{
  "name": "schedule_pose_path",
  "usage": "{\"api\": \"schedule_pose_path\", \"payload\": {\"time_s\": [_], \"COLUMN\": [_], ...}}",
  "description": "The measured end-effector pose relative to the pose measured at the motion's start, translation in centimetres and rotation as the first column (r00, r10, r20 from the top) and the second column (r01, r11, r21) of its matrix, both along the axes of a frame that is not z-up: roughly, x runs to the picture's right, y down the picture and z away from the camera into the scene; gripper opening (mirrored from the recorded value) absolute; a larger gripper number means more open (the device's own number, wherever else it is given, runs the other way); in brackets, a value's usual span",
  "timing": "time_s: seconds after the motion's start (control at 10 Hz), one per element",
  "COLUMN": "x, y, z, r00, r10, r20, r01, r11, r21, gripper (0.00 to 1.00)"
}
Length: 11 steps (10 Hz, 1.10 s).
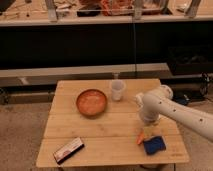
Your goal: Place the pepper in the ceramic bowl
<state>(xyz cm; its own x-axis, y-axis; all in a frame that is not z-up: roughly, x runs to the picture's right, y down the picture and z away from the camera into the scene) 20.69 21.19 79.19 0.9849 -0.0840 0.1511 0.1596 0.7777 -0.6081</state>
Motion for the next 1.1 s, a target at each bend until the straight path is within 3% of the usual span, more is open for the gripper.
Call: {"api": "schedule_pose_path", "payload": {"time_s": [0.8, 1.1], "x": [1.3, 1.9], "y": [3.0, 3.6], "z": [1.9, 2.3], "r00": [0.999, 0.998], "r10": [-0.013, -0.044], "r20": [0.033, 0.044], "r01": [0.013, 0.045], "r11": [0.9997, 0.9987], "r21": [-0.019, -0.022], "gripper": [0.8, 0.8]}}
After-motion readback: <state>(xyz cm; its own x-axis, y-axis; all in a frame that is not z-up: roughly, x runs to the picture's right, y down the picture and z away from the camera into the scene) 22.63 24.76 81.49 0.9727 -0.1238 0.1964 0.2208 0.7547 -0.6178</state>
